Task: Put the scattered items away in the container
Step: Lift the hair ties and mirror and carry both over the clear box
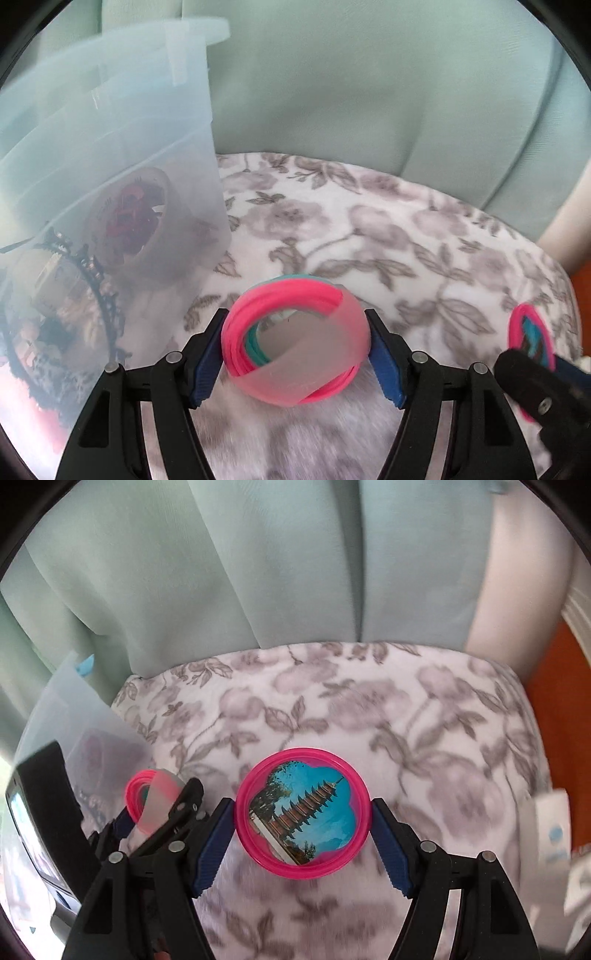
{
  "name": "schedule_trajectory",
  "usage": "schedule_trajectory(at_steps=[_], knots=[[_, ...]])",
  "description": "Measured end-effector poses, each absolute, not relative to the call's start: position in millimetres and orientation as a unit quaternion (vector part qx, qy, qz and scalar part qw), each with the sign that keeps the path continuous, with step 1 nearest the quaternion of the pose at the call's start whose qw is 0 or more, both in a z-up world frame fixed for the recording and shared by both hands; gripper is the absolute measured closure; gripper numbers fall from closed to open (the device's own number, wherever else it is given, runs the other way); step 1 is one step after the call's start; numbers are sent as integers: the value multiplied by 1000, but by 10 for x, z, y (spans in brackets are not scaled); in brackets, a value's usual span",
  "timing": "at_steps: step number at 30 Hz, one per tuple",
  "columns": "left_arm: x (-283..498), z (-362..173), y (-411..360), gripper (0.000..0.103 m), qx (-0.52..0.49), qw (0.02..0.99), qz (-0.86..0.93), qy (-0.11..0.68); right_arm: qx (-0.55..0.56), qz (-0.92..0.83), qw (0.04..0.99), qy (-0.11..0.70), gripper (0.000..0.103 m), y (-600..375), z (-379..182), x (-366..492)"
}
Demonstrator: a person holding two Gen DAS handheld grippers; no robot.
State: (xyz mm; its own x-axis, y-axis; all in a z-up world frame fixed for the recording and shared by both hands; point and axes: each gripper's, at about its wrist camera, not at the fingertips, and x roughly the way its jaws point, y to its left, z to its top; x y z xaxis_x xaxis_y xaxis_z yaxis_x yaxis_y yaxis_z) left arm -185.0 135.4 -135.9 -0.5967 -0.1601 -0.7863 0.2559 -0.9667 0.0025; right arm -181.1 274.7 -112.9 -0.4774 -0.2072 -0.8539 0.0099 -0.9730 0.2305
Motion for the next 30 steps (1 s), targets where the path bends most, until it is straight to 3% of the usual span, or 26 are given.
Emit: schedule_trajectory(at_steps=[17, 30], knots=[[-1064, -254, 1358, 31, 394, 36, -917, 58, 439, -881, 64, -165, 27, 2803, -306, -971], [-537, 738, 1198, 31, 309, -24, -949, 62, 330, -929, 84, -149, 27, 2763, 719, -232]])
